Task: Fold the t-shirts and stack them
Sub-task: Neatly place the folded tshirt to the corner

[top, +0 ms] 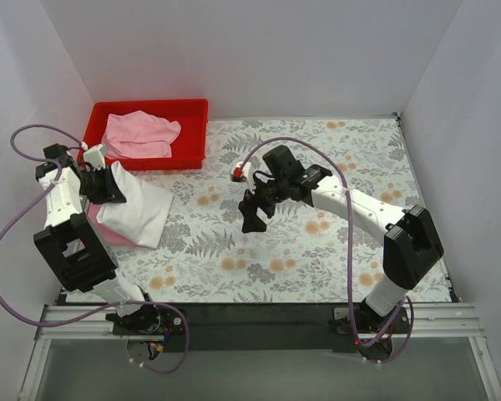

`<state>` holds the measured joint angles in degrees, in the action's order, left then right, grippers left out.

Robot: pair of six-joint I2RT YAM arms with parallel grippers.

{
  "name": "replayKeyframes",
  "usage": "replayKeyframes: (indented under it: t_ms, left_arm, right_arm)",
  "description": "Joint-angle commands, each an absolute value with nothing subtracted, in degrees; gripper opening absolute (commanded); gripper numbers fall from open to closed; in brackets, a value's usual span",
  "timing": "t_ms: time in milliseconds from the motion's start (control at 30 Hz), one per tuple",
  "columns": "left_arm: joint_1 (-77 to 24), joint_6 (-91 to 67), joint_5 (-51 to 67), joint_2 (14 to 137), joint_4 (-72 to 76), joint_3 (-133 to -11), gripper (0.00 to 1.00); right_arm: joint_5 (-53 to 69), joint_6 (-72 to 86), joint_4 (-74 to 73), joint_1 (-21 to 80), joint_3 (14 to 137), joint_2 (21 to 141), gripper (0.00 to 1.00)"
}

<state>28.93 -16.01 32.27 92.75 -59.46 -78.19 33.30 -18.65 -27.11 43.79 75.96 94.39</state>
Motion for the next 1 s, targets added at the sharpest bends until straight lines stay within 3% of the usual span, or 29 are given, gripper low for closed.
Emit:
replayKeyframes:
  t_ms: [0,567,800,833,900,967]
  left_arm:
    - [30.06,-13.36,32.17,92.72,-57.13,-78.13,0.0]
    - [32.61,-8.18,20.31,97.64,-38.33,-66.98,0.03]
    - [32.96,-9.22,13.02,95.63,-34.2,-66.62,0.36]
    - [33.05,-9.32,11.88,94.15,-33.67,-66.62,0.46]
    - [33.05,-9.32,9.59,92.64,-32.7,-66.71,0.5]
    - [33.05,-8.79,9.32,89.75,-32.87,-67.15,0.71]
  right_arm:
    - [34.98,-19.25,-27.6,43.95,76.55,95.27,0.99]
    - [35.77,-19.51,-28.21,43.95,76.11,96.5,0.98]
    - [34.72,-20.04,-29.0,43.77,76.11,95.19,0.98]
    - [34.89,-20.13,-29.26,43.42,75.94,95.01,0.98]
    - [35.33,-19.95,-29.53,42.89,75.67,94.14,0.99]
    - [35.68,-19.69,-29.97,41.66,75.67,93.34,0.99]
